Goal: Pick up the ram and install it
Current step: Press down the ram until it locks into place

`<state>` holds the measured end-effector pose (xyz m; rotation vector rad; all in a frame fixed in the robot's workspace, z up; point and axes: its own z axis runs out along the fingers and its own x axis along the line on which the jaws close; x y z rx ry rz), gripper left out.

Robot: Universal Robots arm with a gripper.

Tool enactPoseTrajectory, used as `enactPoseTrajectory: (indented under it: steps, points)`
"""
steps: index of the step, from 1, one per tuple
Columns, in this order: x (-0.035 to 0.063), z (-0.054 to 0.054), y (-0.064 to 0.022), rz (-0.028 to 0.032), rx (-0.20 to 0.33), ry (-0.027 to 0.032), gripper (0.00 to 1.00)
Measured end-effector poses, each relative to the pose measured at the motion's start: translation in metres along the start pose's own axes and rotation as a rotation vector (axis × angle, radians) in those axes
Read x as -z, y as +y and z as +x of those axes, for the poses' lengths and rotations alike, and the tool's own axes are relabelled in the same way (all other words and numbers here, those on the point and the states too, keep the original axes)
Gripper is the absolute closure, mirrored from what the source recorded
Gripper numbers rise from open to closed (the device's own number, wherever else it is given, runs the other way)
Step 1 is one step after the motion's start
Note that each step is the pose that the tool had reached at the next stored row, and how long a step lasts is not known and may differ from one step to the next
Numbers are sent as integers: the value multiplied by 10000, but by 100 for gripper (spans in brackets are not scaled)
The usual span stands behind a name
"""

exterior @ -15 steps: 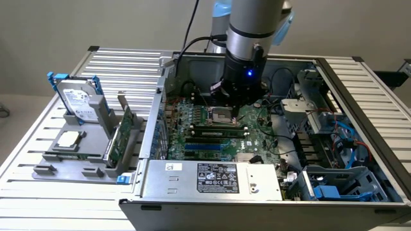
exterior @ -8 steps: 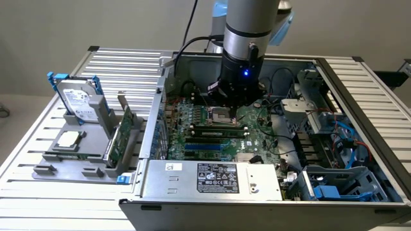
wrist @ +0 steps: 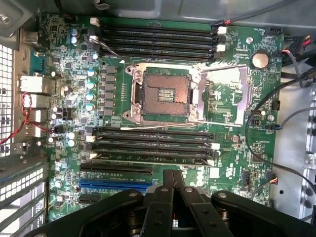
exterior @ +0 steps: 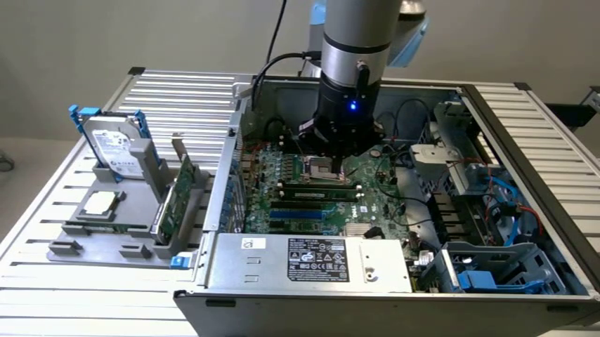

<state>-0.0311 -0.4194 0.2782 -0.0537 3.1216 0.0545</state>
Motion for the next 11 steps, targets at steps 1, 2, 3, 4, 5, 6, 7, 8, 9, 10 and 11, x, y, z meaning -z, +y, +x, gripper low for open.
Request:
enactPoseTrajectory:
  steps: [1, 2, 3, 4, 5, 6, 7, 8, 9, 10, 11]
  points:
    - [0, 4, 0, 4, -68, -3, 89]
    - [0, 8, 1, 8, -138, -5, 89]
    - [0, 11, 0, 12, -208, -7, 89]
    - [0, 11, 1, 18, -294, -11, 89]
    - [0, 11, 0, 21, -381, -13, 89]
    - [0, 11, 1, 22, -399, -13, 89]
    - [0, 12, 1, 22, -401, -14, 89]
    - [0, 12, 1, 21, -402, -14, 89]
    - [0, 12, 1, 20, -402, -14, 89]
    - [0, 12, 1, 20, -402, -14, 89]
    - [0, 12, 1, 20, -402, -14, 89]
